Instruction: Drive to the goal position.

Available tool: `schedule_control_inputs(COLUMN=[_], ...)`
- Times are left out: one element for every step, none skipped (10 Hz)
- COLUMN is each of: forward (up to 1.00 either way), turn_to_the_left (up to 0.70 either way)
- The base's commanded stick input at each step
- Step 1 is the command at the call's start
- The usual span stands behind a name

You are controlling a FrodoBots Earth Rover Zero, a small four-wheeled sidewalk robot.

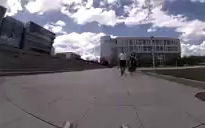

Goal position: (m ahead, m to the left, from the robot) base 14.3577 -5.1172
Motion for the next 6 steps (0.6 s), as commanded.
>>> schedule_control_inputs(forward=[0.70,0.70,0.70,0.70,0.70,0.70], turn_to_the_left=[0.00,0.00,0.00,0.00,0.00,0.00])
